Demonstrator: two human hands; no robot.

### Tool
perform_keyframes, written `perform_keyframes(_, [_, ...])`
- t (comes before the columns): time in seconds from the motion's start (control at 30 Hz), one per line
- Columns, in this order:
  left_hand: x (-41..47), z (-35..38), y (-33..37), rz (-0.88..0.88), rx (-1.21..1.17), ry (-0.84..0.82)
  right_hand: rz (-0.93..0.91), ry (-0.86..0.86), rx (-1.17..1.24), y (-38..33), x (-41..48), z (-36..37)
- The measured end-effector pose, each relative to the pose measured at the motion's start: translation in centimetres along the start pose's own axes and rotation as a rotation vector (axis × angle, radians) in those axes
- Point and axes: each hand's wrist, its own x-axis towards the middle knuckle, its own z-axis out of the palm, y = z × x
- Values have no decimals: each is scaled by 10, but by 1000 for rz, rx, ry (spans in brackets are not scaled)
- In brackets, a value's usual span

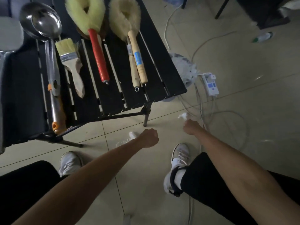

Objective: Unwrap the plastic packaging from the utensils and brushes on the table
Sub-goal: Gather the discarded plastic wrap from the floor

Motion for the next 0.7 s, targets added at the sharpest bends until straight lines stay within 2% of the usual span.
perform_keyframes(0.17, [50,21,11,10,-42,23,9,15,39,11,51,17])
perform_keyframes(0.4, [104,40,4,-68,-102,9,-65,77,40,18,111,30])
perform_keyframes(0.6, [104,59,-20,-69,-137,-7,-137,57,-100,16,146,37])
perform_keyframes(0.7, [93,72,-41,-29,-205,-25,-136,142,-65,15,159,44])
